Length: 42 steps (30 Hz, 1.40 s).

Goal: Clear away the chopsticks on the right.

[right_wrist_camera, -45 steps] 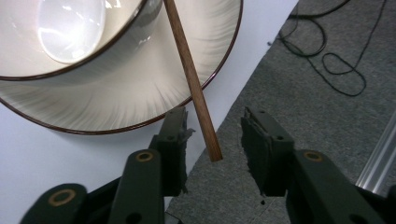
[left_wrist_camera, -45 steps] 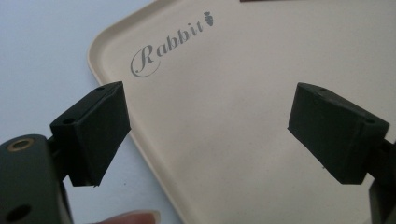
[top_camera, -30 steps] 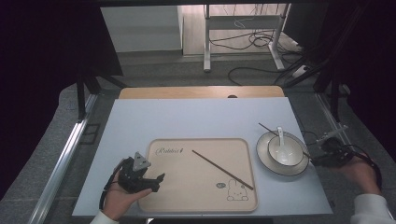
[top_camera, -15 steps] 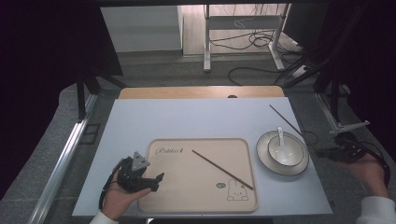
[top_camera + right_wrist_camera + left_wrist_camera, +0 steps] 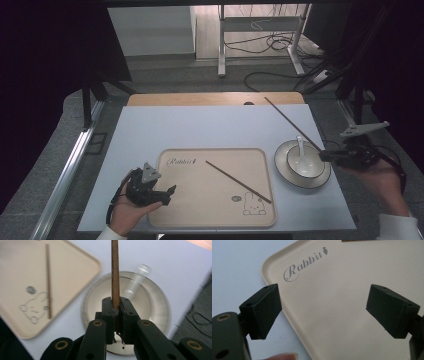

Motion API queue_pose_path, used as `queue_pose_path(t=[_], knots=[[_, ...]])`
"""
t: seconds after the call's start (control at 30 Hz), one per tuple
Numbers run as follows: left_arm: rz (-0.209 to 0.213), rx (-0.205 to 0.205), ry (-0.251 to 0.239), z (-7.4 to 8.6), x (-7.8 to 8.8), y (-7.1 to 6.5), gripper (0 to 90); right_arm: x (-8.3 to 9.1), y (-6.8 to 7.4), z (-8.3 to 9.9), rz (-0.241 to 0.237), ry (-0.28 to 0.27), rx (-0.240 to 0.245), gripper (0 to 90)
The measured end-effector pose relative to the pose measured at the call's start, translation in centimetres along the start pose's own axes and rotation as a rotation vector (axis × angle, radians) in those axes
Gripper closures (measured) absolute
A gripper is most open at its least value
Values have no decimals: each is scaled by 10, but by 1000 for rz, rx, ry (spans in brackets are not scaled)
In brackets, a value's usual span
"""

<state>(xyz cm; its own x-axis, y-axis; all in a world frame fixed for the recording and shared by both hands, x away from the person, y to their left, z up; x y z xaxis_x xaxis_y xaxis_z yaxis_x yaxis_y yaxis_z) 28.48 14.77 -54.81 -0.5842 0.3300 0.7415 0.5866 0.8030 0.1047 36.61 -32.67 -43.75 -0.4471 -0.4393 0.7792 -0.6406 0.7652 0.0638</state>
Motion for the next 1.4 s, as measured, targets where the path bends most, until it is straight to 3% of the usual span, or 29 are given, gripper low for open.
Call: queue_pose_path(t=[0.1,0.13,0.17,0.37,0.5,0.63,0.83,0.97,1.07,1.13,1.27,1.4], knots=[[0,-2,-2,0,0,0,129,-11,26,-7,-29,27,52,826],[0,-2,-3,0,0,0,129,-21,44,-9,-52,49,82,826],[0,-2,-3,0,0,0,129,-21,44,-9,-52,49,82,826],[-1,3,-4,0,1,1,129,-68,91,-5,-104,169,180,825],[2,-2,-1,1,2,2,129,-98,106,8,-107,262,219,825],[3,-3,0,1,1,2,130,-118,112,19,-104,324,237,825],[4,-5,0,1,1,1,129,-135,114,33,-79,412,267,822],[4,-7,0,1,1,1,130,-137,117,35,-92,417,274,815],[4,-4,-1,1,1,2,130,-135,121,37,-121,425,284,703],[3,-5,0,1,1,2,130,-133,121,35,-123,409,288,675],[2,-4,-2,0,2,2,129,-127,125,18,-118,311,273,565],[0,0,-6,0,2,3,130,-129,154,-7,-174,200,281,455]])
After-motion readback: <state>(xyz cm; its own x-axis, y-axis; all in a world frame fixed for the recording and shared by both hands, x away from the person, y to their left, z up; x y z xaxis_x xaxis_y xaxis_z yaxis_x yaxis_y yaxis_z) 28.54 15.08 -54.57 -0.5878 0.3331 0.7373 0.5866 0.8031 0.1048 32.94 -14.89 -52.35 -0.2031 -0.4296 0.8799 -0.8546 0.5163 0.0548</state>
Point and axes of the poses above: each handheld gripper's, and its own axes: x roughly backward along the jaws, z roughly out of its underside, y roughly to its left, the point moved 9 cm from there along -x, roughly forward along the jaws, and after that the axes turned 5 degrees about -x, right-handed, at the moved point
